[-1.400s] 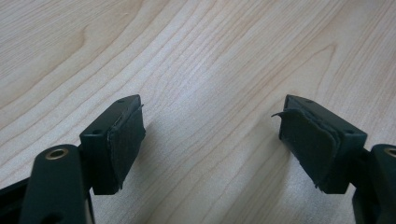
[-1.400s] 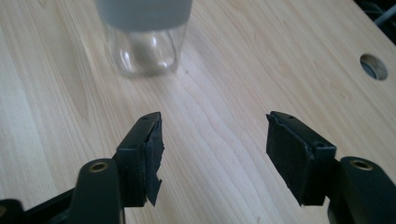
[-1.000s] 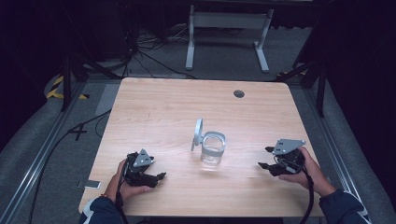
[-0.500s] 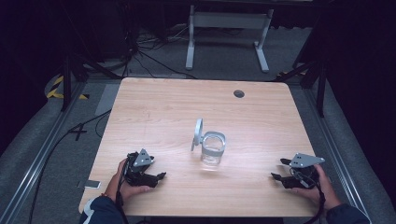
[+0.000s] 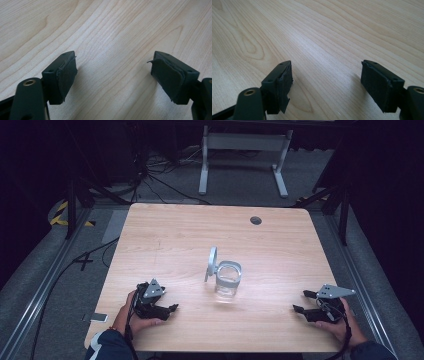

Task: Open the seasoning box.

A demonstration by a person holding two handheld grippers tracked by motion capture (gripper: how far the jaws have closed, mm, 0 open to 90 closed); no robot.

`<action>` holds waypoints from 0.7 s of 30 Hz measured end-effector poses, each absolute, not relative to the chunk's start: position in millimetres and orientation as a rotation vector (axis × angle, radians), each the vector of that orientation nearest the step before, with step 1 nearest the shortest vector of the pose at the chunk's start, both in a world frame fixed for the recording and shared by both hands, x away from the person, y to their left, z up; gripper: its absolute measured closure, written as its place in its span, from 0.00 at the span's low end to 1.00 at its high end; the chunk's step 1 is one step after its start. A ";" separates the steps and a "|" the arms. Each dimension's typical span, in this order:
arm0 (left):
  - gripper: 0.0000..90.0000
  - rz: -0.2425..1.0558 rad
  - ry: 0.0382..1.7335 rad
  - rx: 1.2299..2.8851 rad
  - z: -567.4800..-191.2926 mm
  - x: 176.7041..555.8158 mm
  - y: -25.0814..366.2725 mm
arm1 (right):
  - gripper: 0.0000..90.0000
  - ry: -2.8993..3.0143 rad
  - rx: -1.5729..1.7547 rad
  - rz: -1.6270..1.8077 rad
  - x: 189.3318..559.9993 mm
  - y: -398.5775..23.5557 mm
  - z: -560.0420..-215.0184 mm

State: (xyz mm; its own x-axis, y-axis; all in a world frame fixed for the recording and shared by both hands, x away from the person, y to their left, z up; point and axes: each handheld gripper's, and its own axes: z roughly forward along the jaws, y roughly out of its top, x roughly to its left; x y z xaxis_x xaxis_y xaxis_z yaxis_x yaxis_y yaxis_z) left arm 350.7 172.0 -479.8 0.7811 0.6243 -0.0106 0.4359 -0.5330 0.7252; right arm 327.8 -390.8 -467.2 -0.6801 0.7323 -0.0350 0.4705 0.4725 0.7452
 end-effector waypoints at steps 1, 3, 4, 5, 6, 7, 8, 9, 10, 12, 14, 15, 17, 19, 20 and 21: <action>0.23 0.322 0.783 2.219 -479.8 350.8 172.0 | 0.28 2.374 1.016 1.042 327.8 -390.4 -467.2; 0.23 0.322 0.783 2.219 -479.9 350.8 172.0 | 0.27 2.373 1.018 1.041 328.1 -389.6 -467.3; 0.23 0.323 0.784 2.216 -480.0 350.7 171.9 | 0.27 2.373 1.019 1.041 328.2 -389.5 -467.2; 0.23 0.324 0.785 2.216 -480.0 350.5 171.9 | 0.27 2.374 1.018 1.041 328.4 -389.3 -467.2; 0.23 0.325 0.786 2.217 -479.9 350.5 171.8 | 0.27 2.375 1.016 1.041 328.6 -389.1 -467.2; 0.23 0.325 0.787 2.217 -479.9 350.6 171.9 | 0.27 2.376 1.013 1.040 328.9 -389.0 -467.2; 0.23 0.324 0.787 2.219 -479.8 350.8 171.9 | 0.27 2.376 1.011 1.041 329.1 -388.9 -467.3; 0.23 0.332 0.780 2.223 -479.6 351.3 172.2 | 0.27 2.376 1.008 1.041 329.5 -388.7 -467.4; 0.22 0.327 0.789 2.219 -479.8 351.2 171.8 | 0.26 2.377 1.010 1.042 329.7 -388.2 -467.4; 0.22 0.323 0.792 2.221 -479.7 351.4 171.7 | 0.26 2.380 1.013 1.041 330.3 -387.4 -467.3; 0.22 0.316 0.799 2.215 -480.0 351.3 171.2 | 0.26 2.381 1.010 1.040 330.6 -387.3 -467.3; 0.22 0.317 0.798 2.216 -480.0 351.4 171.2 | 0.26 2.381 1.010 1.040 330.6 -387.3 -467.3; 0.22 0.317 0.797 2.216 -480.0 351.5 171.2 | 0.26 2.382 1.008 1.040 330.7 -387.4 -467.3; 0.22 0.317 0.798 2.215 -480.0 351.5 171.2 | 0.26 2.383 1.004 1.041 331.1 -387.4 -467.4; 0.22 0.317 0.798 2.216 -480.0 351.5 171.2 | 0.26 2.384 1.004 1.042 331.2 -387.3 -467.4; 0.22 0.316 0.798 2.216 -480.0 351.5 171.2 | 0.26 2.384 1.003 1.042 331.2 -387.3 -467.4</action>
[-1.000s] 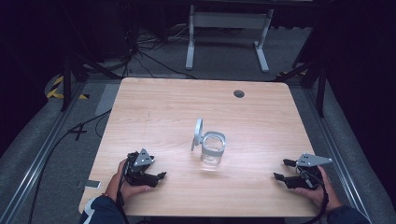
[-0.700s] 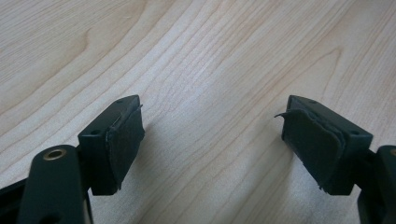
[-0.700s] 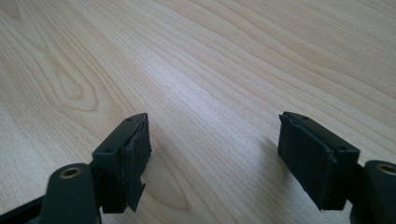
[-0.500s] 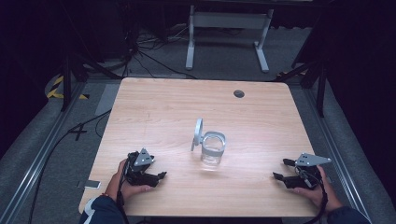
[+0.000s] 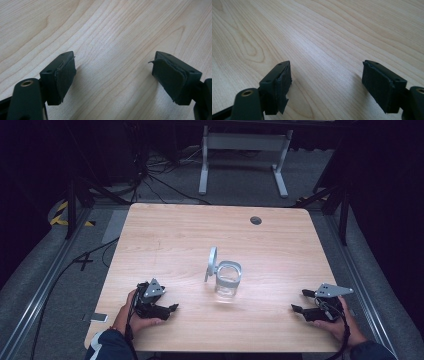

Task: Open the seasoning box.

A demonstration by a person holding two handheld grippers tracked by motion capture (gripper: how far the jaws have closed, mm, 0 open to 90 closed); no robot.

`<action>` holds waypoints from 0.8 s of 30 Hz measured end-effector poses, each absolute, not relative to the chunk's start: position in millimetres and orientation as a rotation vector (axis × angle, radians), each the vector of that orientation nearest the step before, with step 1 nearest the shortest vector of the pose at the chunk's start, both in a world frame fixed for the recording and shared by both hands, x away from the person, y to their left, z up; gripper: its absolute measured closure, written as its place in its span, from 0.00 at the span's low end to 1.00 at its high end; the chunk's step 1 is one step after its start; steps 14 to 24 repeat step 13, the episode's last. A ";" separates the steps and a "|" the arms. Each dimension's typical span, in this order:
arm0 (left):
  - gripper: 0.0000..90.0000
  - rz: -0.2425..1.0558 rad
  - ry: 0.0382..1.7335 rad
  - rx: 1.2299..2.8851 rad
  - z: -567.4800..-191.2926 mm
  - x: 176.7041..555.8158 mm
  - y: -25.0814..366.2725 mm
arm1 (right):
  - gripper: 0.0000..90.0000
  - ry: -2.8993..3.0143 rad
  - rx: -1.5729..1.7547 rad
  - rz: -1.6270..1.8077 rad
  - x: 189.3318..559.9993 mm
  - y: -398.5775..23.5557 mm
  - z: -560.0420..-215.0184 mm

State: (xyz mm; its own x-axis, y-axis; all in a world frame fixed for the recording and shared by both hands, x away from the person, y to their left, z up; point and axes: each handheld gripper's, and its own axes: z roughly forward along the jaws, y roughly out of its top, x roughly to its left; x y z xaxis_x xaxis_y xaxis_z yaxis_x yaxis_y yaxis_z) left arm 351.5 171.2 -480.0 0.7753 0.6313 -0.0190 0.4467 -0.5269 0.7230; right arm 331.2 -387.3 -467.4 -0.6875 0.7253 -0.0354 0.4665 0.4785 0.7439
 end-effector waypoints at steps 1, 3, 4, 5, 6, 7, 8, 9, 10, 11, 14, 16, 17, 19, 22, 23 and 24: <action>0.22 0.316 0.798 2.216 -480.0 351.5 171.2 | 0.26 2.384 1.003 1.042 331.2 -387.3 -467.4; 0.22 0.316 0.797 2.216 -480.0 351.6 171.3 | 0.26 2.384 1.002 1.043 331.3 -387.3 -467.4; 0.21 0.316 0.797 2.217 -480.0 351.6 171.3 | 0.26 2.384 1.002 1.043 331.3 -387.3 -467.4; 0.21 0.316 0.797 2.216 -480.1 351.7 171.2 | 0.26 2.384 1.002 1.043 331.3 -387.3 -467.4; 0.21 0.316 0.796 2.216 -480.1 351.8 171.3 | 0.26 2.384 1.002 1.043 331.3 -387.3 -467.4; 0.21 0.315 0.795 2.218 -480.0 352.1 171.3 | 0.26 2.385 1.001 1.043 331.4 -387.3 -467.4; 0.21 0.318 0.794 2.220 -479.9 352.4 171.3 | 0.26 2.384 1.001 1.043 331.4 -387.3 -467.4; 0.20 0.323 0.791 2.223 -479.9 353.0 171.5 | 0.26 2.385 1.001 1.043 331.4 -387.3 -467.4; 0.19 0.324 0.794 2.225 -479.8 353.2 171.5 | 0.26 2.385 1.001 1.043 331.3 -387.3 -467.4; 0.19 0.326 0.792 2.227 -479.8 353.4 171.6 | 0.26 2.385 1.001 1.043 331.3 -387.3 -467.4; 0.19 0.321 0.793 2.223 -480.0 353.5 171.5 | 0.26 2.385 1.001 1.043 331.3 -387.3 -467.4; 0.19 0.321 0.793 2.223 -480.0 353.5 171.5 | 0.26 2.385 1.001 1.043 331.3 -387.3 -467.4; 0.19 0.321 0.793 2.223 -480.0 353.5 171.5 | 0.26 2.385 1.001 1.043 331.3 -387.3 -467.4; 0.19 0.321 0.793 2.223 -480.0 353.5 171.5 | 0.26 2.385 1.001 1.043 331.3 -387.3 -467.4; 0.19 0.321 0.793 2.223 -480.0 353.5 171.5 | 0.26 2.385 1.001 1.043 331.3 -387.3 -467.4; 0.19 0.321 0.793 2.223 -480.0 353.5 171.5 | 0.26 2.385 1.001 1.043 331.3 -387.3 -467.4; 0.19 0.321 0.793 2.223 -480.0 353.5 171.5 | 0.26 2.385 1.001 1.043 331.3 -387.3 -467.4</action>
